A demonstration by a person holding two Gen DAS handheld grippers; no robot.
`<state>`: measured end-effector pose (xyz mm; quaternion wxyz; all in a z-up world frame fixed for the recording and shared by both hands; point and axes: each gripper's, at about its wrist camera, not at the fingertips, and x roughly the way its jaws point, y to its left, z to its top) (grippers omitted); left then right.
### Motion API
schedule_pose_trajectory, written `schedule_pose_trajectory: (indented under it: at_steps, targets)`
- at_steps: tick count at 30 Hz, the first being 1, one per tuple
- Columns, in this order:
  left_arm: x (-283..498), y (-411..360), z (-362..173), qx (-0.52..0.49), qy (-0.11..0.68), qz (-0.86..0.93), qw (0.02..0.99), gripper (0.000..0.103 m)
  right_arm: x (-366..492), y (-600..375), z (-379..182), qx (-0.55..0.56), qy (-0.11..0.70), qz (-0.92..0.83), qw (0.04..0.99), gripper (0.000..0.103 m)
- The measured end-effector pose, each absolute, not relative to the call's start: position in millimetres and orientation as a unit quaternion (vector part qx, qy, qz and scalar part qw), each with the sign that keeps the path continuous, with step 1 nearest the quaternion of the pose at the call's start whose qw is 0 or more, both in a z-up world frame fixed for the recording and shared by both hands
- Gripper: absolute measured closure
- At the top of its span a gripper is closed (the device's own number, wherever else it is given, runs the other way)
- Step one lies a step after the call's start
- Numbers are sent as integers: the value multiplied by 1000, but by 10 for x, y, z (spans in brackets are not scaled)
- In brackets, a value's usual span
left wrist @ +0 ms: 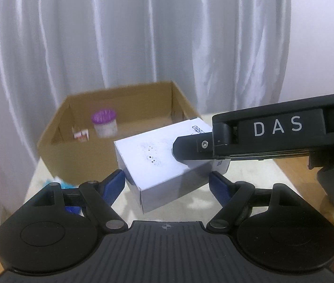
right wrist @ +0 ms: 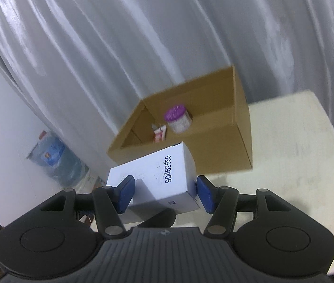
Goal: Organize objects
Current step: 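Lift the white box with the right gripper and carry it over the cardboard box, then open the right gripper to drop the white box into the cardboard box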
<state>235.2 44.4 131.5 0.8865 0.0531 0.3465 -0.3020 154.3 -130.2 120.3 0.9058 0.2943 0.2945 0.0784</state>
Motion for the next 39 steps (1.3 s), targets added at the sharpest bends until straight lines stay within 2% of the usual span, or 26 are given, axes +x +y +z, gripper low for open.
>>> schedule_pose_trajectory:
  at_steps: [9,13,26,36,37,39]
  targets:
    - [2920,303,1627,56,324,-304,894,25,2079,-1397,1552,274,271,80,919,41]
    - [3276,202,1598,56,336,-305,889,25,2455,-1418,1602,256,284,81,920,41]
    - [4541,-60,894,-14,477,-303,825,25,4008,-1643,1164,209,424,93,876,41]
    - [5006,-337,519,-42,538,-309,783,28,4479,-1710,961,127,475,75,867,41]
    - [5014,-376,516,-42,543,-312,779,27,4495,-1689,977,108,472,71,872,42]
    - [5043,-452,468,-38,548,-317,773,17,4505,-1637,1002,69,461,61,882,42]
